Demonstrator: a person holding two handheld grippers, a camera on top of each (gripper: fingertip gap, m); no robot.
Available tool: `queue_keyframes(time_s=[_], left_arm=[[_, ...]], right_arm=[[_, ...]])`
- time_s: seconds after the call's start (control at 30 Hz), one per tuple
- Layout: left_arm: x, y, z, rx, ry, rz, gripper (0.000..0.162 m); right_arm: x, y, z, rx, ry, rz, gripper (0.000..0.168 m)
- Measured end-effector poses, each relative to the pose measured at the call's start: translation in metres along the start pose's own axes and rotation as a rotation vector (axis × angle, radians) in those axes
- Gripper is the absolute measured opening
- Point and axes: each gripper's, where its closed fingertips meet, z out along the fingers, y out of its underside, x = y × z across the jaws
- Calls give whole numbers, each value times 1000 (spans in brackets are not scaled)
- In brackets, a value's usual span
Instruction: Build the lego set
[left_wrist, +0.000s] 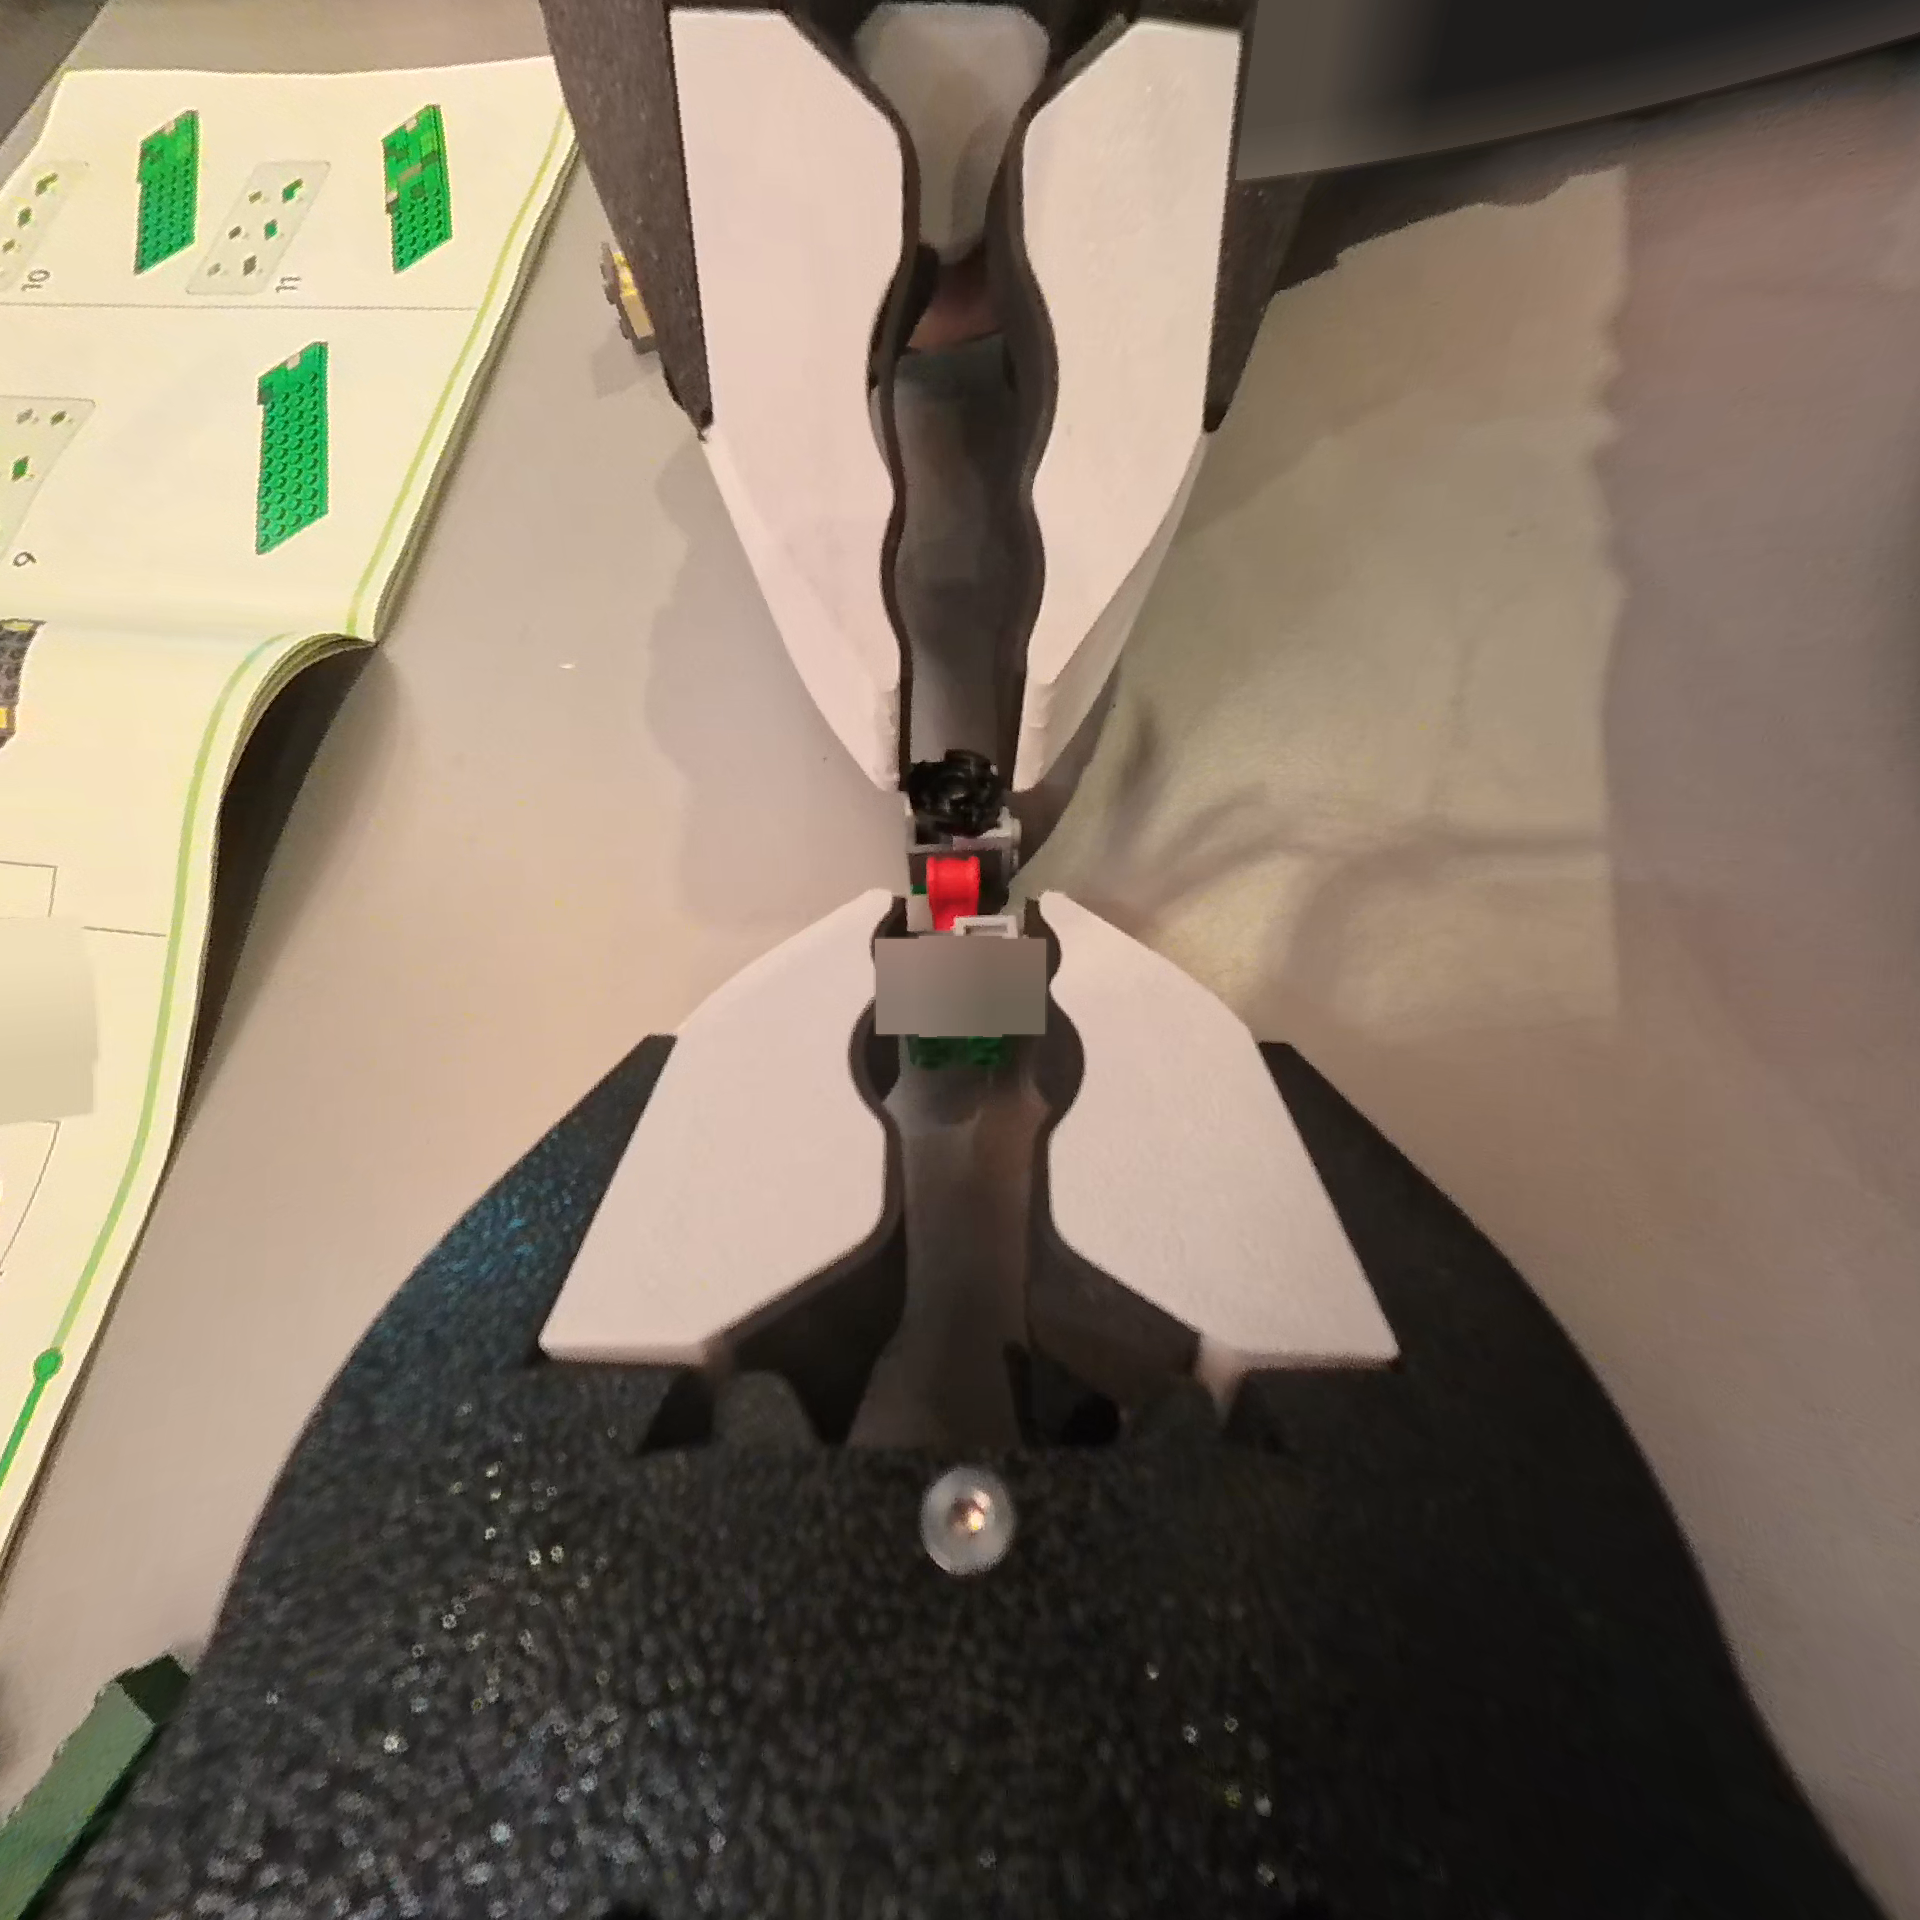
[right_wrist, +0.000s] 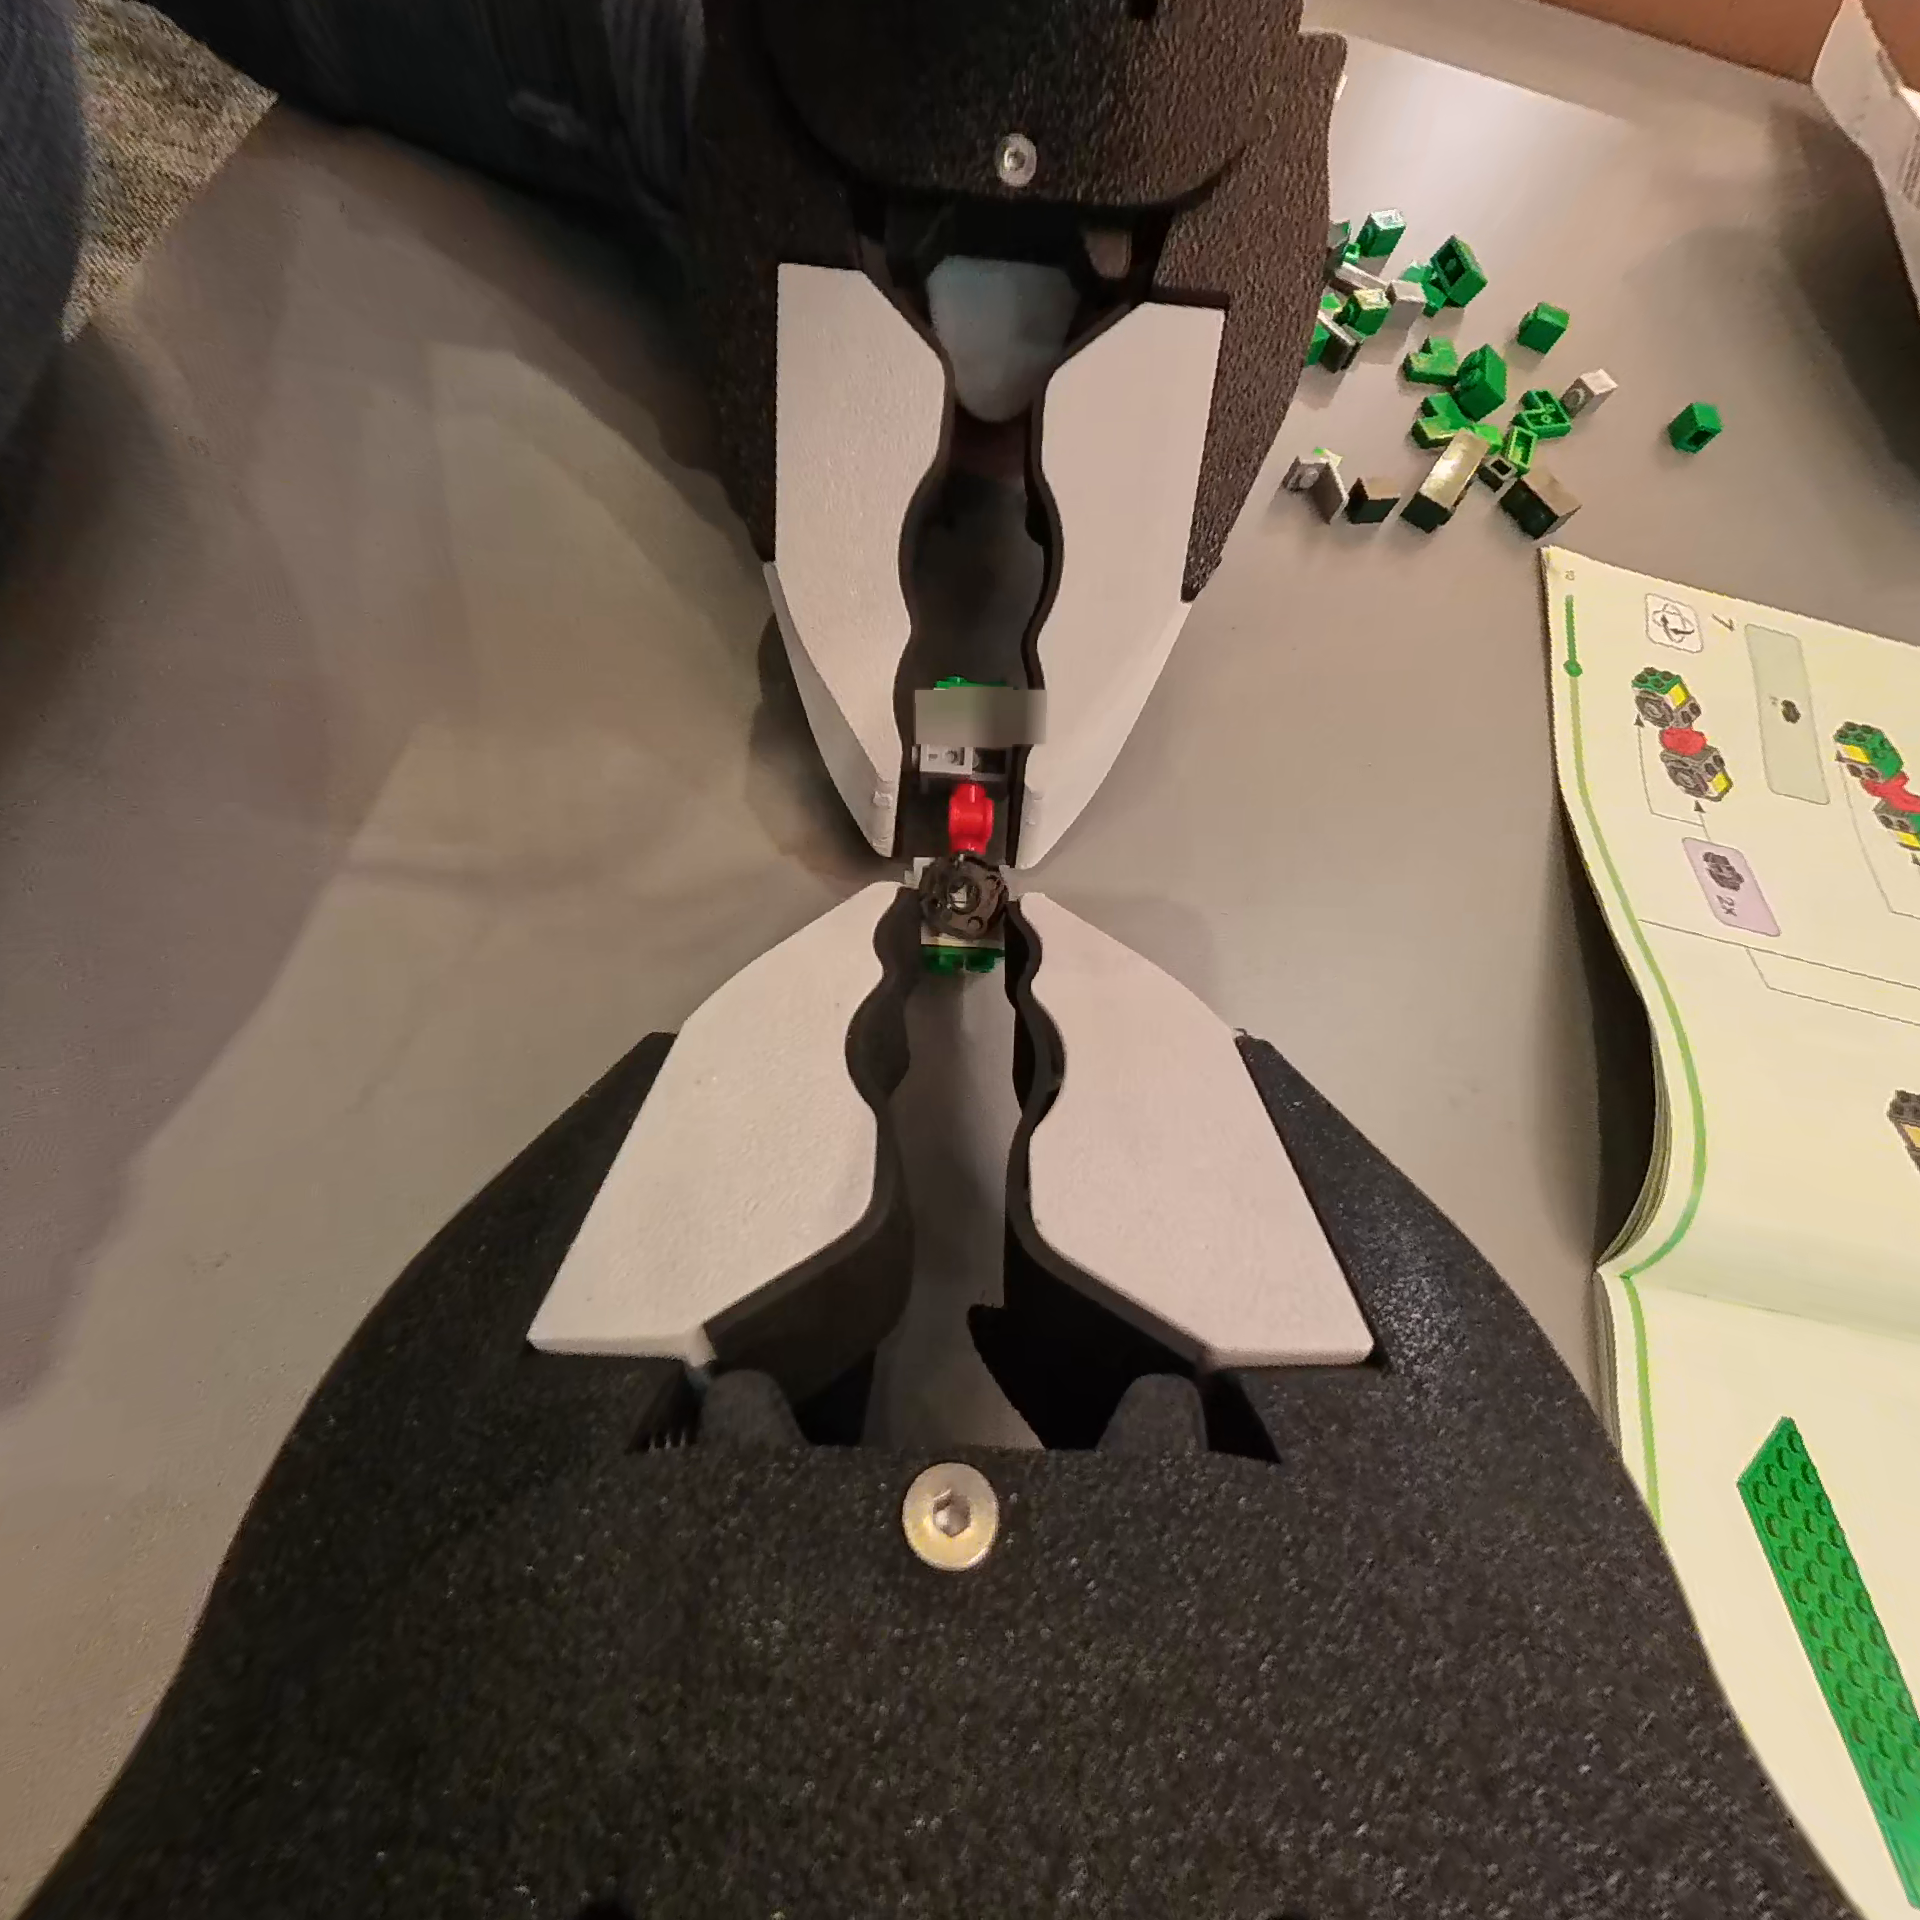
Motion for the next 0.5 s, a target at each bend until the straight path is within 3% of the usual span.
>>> queue_keyframes(time_s=[0.5], left_arm=[[1, 1, 1, -8, 5, 4, 21]], right_arm=[[-1, 1, 0, -14, -49, -54, 15]])
